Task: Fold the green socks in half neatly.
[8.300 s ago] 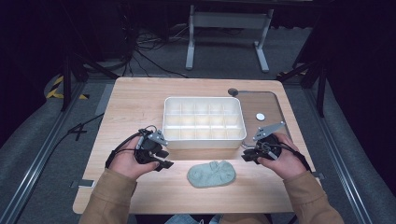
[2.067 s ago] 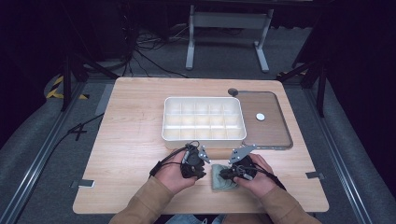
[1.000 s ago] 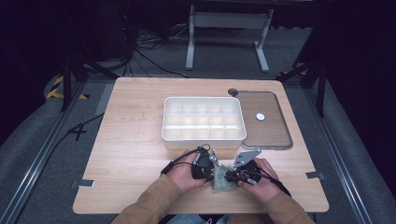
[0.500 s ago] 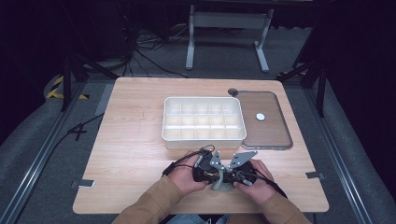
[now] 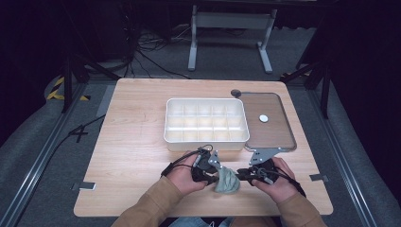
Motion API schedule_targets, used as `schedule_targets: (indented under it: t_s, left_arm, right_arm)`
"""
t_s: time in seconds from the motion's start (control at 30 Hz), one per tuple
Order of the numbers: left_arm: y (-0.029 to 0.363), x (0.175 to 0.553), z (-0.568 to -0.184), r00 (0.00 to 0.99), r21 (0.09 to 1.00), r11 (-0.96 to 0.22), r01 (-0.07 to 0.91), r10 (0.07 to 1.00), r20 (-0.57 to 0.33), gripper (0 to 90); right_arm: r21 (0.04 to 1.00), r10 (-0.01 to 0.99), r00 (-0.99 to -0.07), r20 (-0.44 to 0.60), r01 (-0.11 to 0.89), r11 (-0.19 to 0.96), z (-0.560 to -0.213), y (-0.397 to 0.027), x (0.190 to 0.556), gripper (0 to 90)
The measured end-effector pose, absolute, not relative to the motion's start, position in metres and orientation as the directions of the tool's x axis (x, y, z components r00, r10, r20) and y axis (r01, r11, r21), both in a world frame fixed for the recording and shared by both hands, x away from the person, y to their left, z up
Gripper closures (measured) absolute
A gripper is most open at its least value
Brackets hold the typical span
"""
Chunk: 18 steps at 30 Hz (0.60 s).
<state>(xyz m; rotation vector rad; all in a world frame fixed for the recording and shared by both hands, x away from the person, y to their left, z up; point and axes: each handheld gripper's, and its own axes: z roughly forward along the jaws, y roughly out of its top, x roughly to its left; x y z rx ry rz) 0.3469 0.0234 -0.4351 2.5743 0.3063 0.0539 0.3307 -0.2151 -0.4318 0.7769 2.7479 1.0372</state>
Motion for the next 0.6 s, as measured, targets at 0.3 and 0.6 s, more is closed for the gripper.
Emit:
schedule_targets:
  t_s: [0.3,0.6]
  left_arm:
    - [0.024,0.335,-0.441,0.976,0.498,-0.844,0.200,0.214,-0.030,64.8]
    - [0.018,0.331,-0.434,0.980,0.575,-0.799,0.175,0.199,-0.021,61.9]
  right_arm:
    - [0.613,0.446,-0.893,0.061,0.386,0.689,-0.448,-0.202,0.322,83.0]
    - [0.594,0.418,-0.905,0.081,0.381,0.709,-0.456,-0.193,0.321,83.8]
